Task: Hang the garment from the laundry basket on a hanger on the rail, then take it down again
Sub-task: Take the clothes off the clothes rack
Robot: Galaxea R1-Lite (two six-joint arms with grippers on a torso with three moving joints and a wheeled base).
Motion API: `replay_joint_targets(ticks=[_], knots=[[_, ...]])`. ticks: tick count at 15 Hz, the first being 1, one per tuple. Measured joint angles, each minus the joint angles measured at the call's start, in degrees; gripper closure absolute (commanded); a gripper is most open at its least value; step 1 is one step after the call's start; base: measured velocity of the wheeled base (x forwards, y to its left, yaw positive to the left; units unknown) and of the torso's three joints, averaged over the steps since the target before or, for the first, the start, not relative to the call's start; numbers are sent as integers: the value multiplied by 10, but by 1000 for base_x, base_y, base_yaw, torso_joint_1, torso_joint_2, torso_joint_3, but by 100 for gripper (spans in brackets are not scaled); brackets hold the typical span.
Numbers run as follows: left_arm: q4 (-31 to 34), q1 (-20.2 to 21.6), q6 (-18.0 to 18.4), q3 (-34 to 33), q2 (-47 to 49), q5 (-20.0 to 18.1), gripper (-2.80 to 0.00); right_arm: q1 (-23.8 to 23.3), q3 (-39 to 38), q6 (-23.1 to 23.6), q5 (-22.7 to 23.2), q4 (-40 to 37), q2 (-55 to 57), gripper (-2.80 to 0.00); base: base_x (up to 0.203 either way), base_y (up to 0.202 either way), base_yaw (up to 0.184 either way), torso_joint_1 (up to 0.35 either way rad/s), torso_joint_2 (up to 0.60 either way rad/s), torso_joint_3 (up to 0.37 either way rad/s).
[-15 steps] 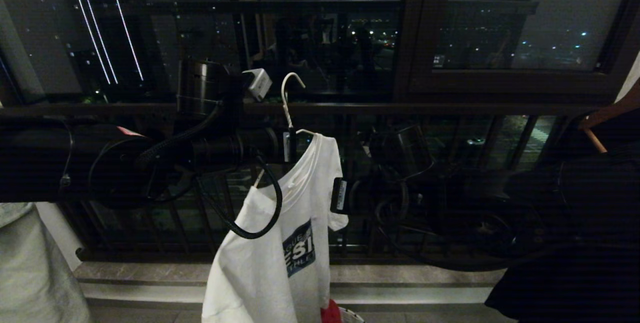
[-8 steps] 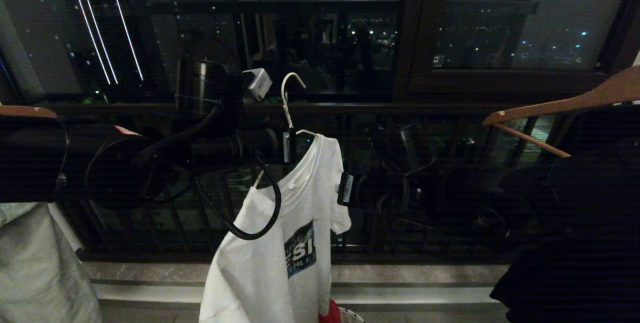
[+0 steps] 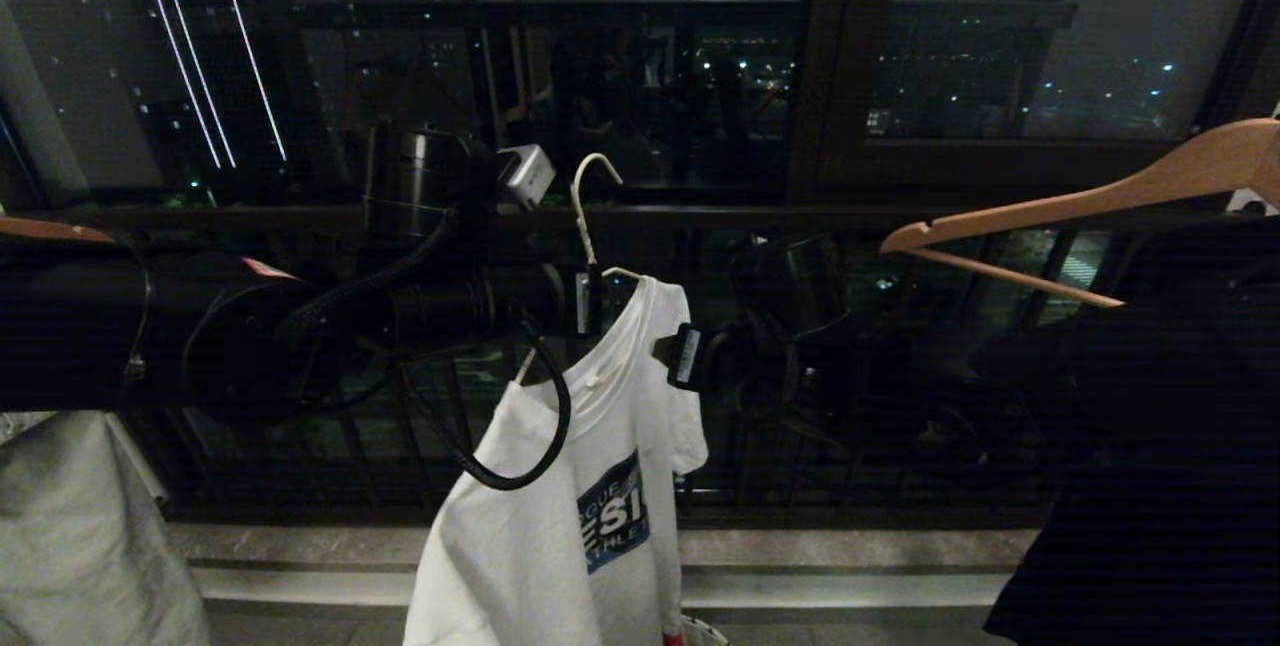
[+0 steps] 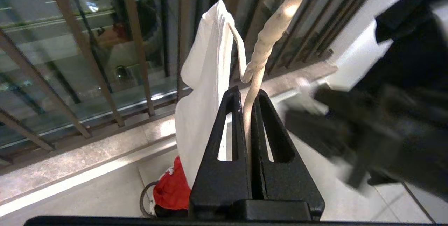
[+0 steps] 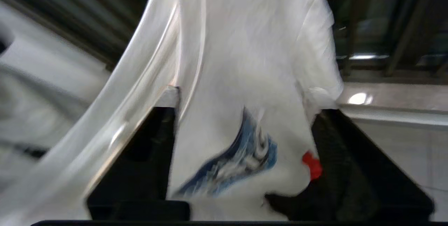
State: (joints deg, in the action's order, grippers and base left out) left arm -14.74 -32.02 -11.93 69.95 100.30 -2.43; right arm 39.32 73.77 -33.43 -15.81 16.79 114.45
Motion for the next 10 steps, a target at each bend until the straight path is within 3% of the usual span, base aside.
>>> replay_joint_targets(ticks=[2,10], knots=[[0,-2,0,-1,0,0,0,-5,13,1,-27,11,17,-280,0,0,0,0,0,0],[1,-20,-2,-6,-3,1,0,-12,19,1,-30,31,32,-280,0,0,0,0,0,0]])
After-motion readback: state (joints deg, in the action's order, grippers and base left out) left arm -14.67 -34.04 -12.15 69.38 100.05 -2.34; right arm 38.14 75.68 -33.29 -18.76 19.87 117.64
